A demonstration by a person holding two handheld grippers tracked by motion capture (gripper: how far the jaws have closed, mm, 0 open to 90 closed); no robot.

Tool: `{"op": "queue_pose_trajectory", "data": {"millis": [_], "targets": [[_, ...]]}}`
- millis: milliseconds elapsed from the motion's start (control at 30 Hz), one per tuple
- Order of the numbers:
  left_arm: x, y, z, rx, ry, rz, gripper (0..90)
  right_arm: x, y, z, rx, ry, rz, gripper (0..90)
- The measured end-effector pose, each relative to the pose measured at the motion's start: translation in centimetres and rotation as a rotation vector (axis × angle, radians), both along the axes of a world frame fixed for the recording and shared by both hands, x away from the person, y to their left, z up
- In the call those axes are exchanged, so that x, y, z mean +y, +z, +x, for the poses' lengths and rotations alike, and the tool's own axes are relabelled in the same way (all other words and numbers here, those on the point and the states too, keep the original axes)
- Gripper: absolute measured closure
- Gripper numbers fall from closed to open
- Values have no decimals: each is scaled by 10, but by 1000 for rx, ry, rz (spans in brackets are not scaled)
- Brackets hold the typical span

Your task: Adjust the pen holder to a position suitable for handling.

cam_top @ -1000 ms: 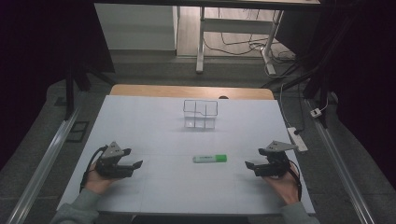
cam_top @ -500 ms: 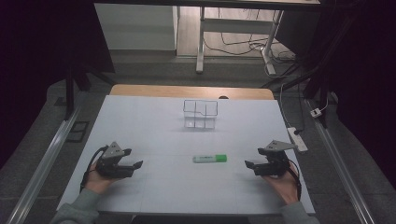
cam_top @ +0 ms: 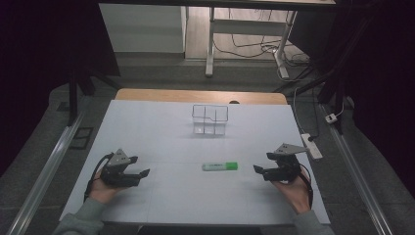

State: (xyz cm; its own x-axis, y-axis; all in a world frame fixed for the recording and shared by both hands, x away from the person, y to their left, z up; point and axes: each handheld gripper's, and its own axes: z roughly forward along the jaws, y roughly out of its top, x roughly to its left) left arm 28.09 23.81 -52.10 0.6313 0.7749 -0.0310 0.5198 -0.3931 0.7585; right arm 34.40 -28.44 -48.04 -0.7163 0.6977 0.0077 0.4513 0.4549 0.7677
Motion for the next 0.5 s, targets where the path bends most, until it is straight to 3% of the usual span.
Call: {"op": "queue_pose_trajectory", "data": {"millis": [500], "targets": [[0,0,0,2,-4,2,290,20,5,8,42,16,-19,292]]}}
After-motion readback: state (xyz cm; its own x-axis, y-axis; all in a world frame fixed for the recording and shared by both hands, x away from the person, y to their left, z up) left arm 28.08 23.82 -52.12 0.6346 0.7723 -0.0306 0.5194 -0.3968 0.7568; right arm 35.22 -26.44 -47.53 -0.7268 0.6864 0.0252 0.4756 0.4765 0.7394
